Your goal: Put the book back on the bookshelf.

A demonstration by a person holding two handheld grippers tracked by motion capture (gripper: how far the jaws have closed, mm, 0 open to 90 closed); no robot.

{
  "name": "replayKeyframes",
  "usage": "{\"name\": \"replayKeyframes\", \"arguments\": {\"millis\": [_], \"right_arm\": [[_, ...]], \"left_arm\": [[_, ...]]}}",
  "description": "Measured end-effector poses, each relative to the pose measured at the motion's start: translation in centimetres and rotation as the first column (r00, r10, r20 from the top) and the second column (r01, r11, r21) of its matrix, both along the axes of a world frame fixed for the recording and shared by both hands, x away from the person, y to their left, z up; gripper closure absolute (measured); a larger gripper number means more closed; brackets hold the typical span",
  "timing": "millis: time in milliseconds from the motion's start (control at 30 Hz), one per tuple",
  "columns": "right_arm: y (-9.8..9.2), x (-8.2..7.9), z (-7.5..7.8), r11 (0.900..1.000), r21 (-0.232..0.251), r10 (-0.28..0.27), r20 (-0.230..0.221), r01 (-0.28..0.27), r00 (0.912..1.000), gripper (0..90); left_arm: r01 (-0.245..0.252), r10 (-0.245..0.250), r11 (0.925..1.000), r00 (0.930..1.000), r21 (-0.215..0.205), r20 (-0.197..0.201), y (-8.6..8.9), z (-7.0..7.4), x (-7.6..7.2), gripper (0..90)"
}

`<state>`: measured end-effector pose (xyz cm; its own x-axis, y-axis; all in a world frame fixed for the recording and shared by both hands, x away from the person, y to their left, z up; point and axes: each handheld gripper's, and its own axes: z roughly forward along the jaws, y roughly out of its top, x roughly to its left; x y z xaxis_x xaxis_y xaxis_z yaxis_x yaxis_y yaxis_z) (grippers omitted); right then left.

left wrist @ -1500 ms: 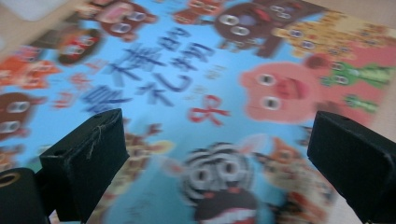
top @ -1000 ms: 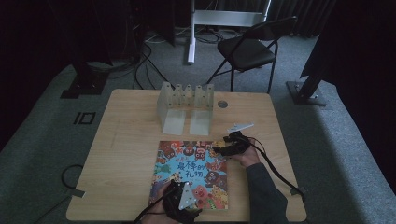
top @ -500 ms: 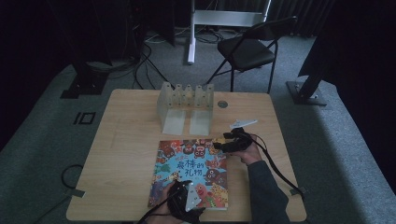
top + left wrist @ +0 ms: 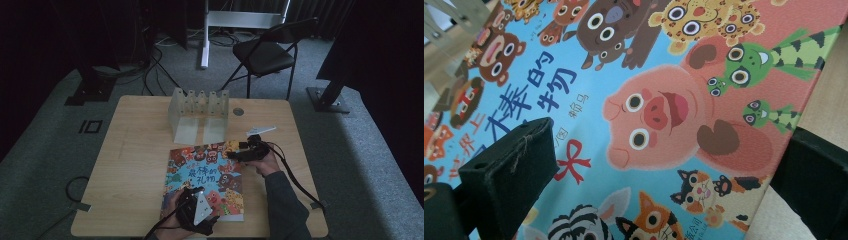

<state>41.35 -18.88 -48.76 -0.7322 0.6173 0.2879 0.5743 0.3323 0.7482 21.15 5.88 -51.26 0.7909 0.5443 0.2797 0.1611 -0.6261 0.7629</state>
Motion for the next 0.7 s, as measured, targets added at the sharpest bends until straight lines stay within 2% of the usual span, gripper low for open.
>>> {"name": "replayKeyframes", "arguments": {"millis": [67, 100, 200, 300, 333, 367, 433, 600, 700], "right_arm": [[0.1, 0.0, 0.1, 1.000, 0.001, 0.010, -0.003, -0.010, 1.0000, 28.0], [0.3, -0.1, 0.4, 0.999, 0.008, 0.033, 0.003, -0.033, 0.9995, 31.9], [0.5, -0.1, 0.6, 0.999, 0.011, 0.036, 0.008, -0.036, 0.9993, 33.5], [0.7, 0.3, 1.0, 0.998, 0.055, 0.041, 0.000, -0.041, 0.9992, 36.8], [0.8, 0.3, 1.1, 0.997, 0.069, 0.042, 0.002, -0.042, 0.9991, 38.3], [0.8, 0.3, 1.1, 0.997, 0.069, 0.042, 0.002, -0.042, 0.9991, 38.3], [1.1, 0.3, 1.4, 0.996, 0.071, 0.050, 0.021, -0.052, 0.9985, 42.5], [1.2, 0.3, 1.7, 0.995, 0.080, 0.052, 0.021, -0.054, 0.9984, 45.3], [1.2, 0.4, 1.8, 0.994, 0.086, 0.061, 0.018, -0.063, 0.9980, 47.2]], "left_arm": [[-0.002, 0.002, 1.0000, 1.0000, -0.004, 0.001, 0.0, 0.1, 0.1, 2.6], [-0.006, 0.006, 0.9999, 1.0000, -0.013, -0.002, 0.1, 0.2, 0.2, 2.6], [-0.008, 0.008, 0.9997, 1.0000, -0.023, -0.006, 0.2, 0.4, 0.4, 2.6], [-0.007, 0.006, 0.9993, 0.9999, -0.037, -0.010, 0.5, 0.7, 0.5, 2.7], [-0.009, 0.008, 0.9986, 0.9999, -0.053, -0.014, 0.6, 0.7, 0.5, 2.8], [-0.009, 0.008, 0.9986, 0.9999, -0.053, -0.014, 0.6, 0.7, 0.5, 4.3], [-0.008, 0.006, 0.9963, 0.9995, -0.085, -0.031, 0.8, 0.9, 0.4, 5.2], [-0.003, -0.003, 0.9935, 0.9986, -0.114, -0.053, 1.4, 1.3, -0.1, 6.6], [-0.002, -0.007, 0.9865, 0.9985, -0.164, -0.054, 2.5, 2.2, -0.6, 7.9]]}}
